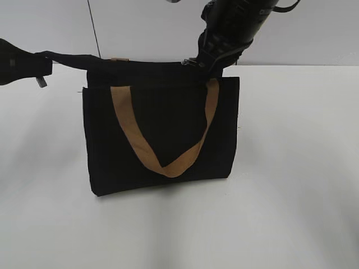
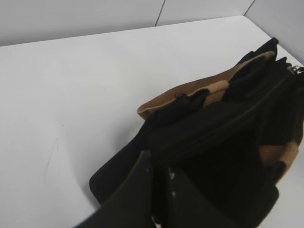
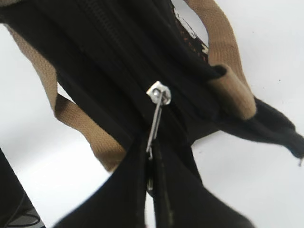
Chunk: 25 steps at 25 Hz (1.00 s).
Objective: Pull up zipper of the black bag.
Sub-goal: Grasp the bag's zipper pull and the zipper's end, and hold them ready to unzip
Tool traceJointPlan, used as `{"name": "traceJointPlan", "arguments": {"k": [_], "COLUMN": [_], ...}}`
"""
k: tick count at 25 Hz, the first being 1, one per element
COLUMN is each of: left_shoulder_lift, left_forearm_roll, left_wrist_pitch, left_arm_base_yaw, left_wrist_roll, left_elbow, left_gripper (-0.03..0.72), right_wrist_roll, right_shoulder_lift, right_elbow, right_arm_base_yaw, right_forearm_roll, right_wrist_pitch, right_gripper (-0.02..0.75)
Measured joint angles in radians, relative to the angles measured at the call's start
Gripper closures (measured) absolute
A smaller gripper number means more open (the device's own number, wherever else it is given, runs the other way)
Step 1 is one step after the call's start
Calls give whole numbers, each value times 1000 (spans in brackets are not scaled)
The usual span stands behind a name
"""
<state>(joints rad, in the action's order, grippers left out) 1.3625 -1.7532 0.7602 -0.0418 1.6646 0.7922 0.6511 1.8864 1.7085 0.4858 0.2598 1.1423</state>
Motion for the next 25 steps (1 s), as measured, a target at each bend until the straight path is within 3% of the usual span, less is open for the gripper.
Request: {"name": "traceJointPlan", "arguments": {"k": [10, 12, 13, 15, 18, 20, 25], "left_shoulder_lift": [47, 55, 59, 60, 60, 60, 60], "left_forearm_roll": [0, 0, 0, 1, 1, 1, 2], "left_wrist_pitch": [-5, -17, -34, -79, -168, -226, -411], "left_arm_base_yaw": [4, 4, 3, -4, -5, -5, -5], "left_wrist_roll": [0, 1, 3, 6, 27, 29, 41], "left_elbow": [0, 0, 0, 0, 0, 0, 0], "left_gripper": [694, 653, 594, 398, 155, 121, 131], "right_wrist_roll": [6, 6, 6, 5, 5, -4, -61], "right_shoulder_lift": [-1, -1, -4, -12, -33, -53, -102], "right_elbow": [0, 0, 0, 1, 1, 2, 2], "right_arm_base_yaw": [-54, -55, -59, -68, -72, -72, -72], "right_forearm_roll": [-21, -17, -27, -42, -54, -56, -70], "right_wrist_pitch": [55, 58, 63, 65, 67, 70, 70], "right_gripper": [752, 727, 685, 533, 233, 138, 136]}}
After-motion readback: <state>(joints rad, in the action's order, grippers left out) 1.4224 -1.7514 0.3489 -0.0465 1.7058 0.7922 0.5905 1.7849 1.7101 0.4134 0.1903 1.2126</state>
